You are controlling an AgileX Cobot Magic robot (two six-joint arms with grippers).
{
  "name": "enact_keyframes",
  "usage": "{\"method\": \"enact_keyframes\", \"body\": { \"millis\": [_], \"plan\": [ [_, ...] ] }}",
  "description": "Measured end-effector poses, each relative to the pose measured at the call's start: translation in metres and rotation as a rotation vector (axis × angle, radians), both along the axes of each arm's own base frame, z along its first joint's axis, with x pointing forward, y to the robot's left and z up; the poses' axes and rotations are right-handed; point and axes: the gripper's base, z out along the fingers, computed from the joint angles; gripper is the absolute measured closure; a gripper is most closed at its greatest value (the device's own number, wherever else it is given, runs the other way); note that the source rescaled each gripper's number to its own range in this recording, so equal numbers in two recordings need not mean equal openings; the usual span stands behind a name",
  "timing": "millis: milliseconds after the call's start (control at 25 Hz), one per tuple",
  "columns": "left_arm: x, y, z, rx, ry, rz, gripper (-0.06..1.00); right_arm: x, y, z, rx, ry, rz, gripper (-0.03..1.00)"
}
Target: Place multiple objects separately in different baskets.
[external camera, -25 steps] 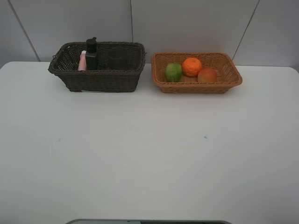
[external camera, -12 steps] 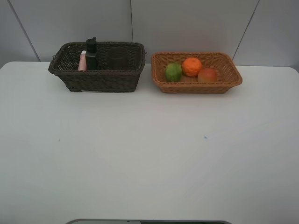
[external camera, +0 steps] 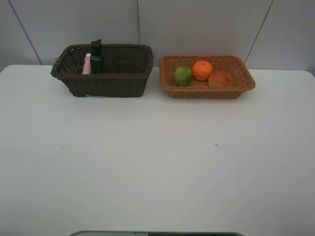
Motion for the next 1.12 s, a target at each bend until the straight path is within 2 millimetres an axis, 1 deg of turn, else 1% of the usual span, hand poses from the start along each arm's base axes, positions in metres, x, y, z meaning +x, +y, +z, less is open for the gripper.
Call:
{"method": "enact_keyframes", "body": {
  "millis": [1120],
  "plan": [
    [0.0012, -0.0002, -0.0003, 0.010, -0.011, -0.006, -0.05, 0.0000, 0.0000, 0.0000, 0.000, 0.000, 0.000, -0.03]
  ]
}}
